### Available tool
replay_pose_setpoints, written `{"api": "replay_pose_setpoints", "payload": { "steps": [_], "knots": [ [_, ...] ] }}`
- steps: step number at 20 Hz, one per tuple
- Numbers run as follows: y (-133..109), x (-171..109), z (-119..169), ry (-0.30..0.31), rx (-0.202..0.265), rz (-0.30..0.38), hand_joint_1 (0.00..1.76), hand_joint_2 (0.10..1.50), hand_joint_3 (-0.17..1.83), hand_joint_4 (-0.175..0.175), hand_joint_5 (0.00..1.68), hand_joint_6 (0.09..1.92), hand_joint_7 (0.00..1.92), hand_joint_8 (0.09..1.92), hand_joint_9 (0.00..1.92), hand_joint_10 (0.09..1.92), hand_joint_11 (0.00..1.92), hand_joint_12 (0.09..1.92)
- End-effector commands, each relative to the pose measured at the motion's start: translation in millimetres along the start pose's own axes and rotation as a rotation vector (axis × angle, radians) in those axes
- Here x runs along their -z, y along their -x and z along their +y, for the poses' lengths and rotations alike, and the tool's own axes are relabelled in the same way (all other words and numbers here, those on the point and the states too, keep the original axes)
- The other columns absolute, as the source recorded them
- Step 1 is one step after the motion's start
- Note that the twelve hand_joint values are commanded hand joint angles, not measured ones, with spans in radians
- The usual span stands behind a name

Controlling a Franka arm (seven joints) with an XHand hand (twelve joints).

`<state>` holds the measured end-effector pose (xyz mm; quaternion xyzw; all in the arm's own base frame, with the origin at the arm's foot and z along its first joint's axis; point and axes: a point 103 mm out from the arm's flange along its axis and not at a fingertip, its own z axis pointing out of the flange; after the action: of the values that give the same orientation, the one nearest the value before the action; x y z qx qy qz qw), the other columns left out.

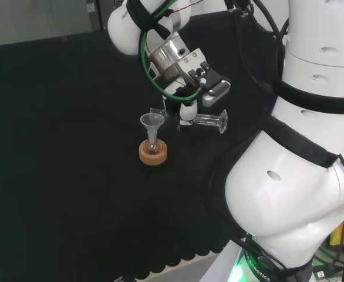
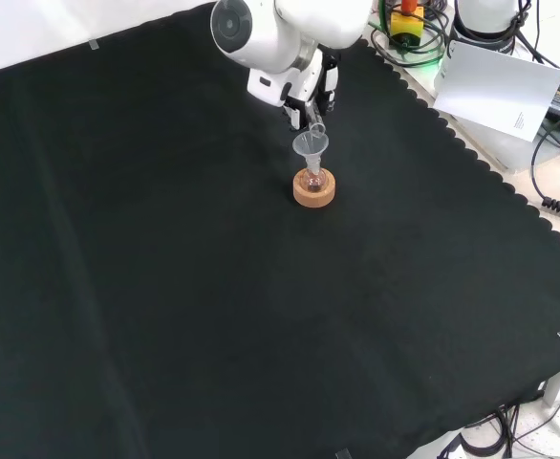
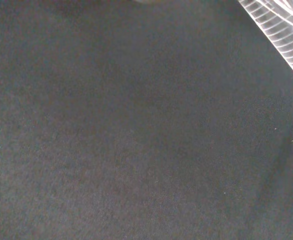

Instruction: Pour the water from the graduated cylinder into the round-bottom flask.

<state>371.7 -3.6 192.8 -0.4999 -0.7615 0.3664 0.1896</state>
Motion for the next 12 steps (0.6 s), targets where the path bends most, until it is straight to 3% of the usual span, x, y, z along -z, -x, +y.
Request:
{"api": "replay_pose_setpoints", "payload": {
  "steps": [1,4,7,12],
  "knots": [
    [-4,4,-1,-0.015,-0.01,-0.018,1.11,1.15,-0.02,-0.1,0.95,1.08,1.21,0.36,1.43,0.09,1.33,0.71],
    [-5,4,-1,-0.022,-0.016,-0.017,1.11,1.15,-0.02,-0.1,0.95,1.08,1.21,0.36,1.43,0.09,1.33,0.71],
    [16,-4,-9,-0.015,-0.014,-0.011,1.11,1.15,-0.02,-0.1,0.95,1.08,1.21,0.36,1.43,0.09,1.33,0.71],
    [10,-1,-8,-0.033,-0.03,-0.034,1.11,1.15,-0.02,-0.099,0.95,1.08,1.21,0.36,1.43,0.09,1.33,0.71]
  ]
}}
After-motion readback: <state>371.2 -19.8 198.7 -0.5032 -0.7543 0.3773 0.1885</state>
